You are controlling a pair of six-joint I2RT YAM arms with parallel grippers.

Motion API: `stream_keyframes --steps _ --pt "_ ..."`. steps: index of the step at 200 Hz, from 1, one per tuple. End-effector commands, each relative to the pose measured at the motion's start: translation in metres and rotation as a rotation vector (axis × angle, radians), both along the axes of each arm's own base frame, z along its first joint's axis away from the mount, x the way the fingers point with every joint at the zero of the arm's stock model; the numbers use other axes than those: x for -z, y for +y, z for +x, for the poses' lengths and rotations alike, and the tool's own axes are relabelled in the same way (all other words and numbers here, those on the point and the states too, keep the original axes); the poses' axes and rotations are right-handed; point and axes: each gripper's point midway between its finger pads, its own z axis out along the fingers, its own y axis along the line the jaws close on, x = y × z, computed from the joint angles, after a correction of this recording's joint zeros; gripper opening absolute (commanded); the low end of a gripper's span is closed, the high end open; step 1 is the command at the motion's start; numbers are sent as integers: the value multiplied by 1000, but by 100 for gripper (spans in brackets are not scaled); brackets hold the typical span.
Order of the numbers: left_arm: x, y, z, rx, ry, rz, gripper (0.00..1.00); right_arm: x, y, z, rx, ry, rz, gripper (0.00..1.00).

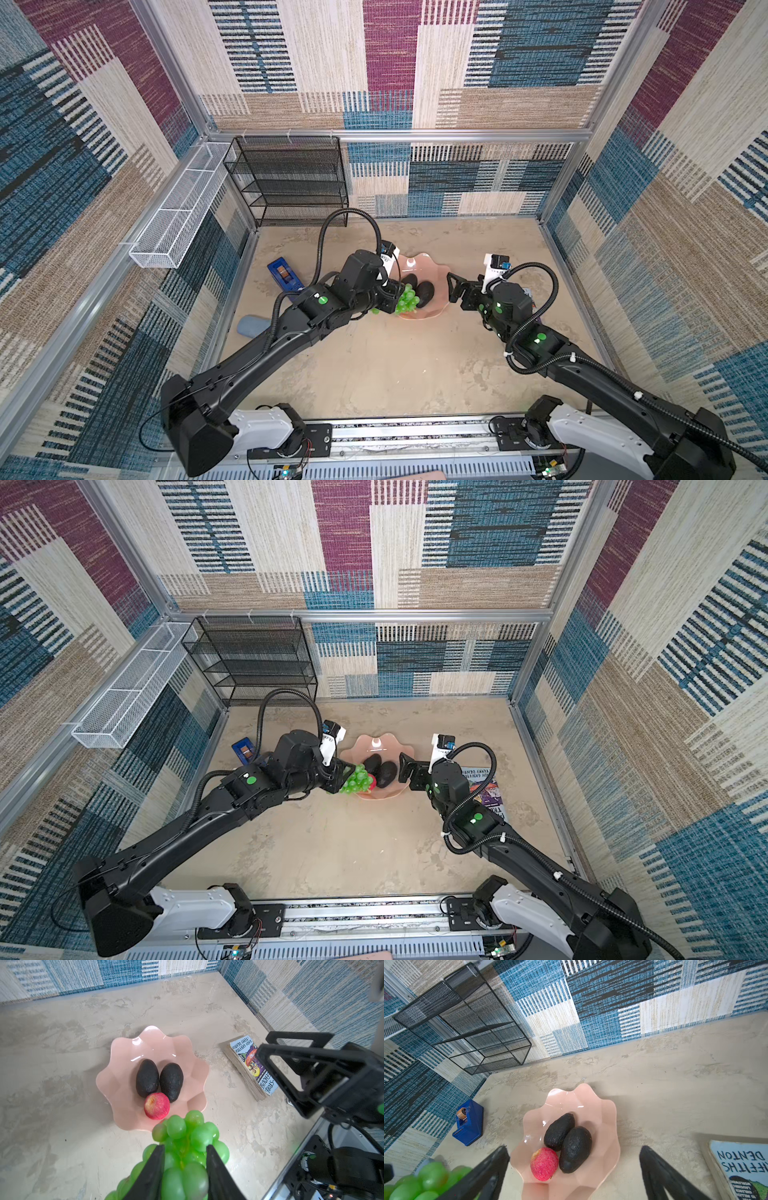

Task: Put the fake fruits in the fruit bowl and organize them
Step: 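Carry the grapes over the bowl with the left gripper and release them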

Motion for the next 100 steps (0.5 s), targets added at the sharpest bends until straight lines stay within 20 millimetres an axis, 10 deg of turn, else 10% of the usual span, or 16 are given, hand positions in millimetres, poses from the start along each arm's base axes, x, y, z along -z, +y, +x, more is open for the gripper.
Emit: stream_keyframes --steps 1,47,100 --pt "-23 -21 26 33 -109 -19 36 1 -9 -2 31 2 -3 100" --pt "-16 -53 72 44 -141 -27 37 6 -22 -7 61 8 -6 100" --pt "73 -63 116 -12 -27 26 37 -3 -28 -10 63 -6 -4 100"
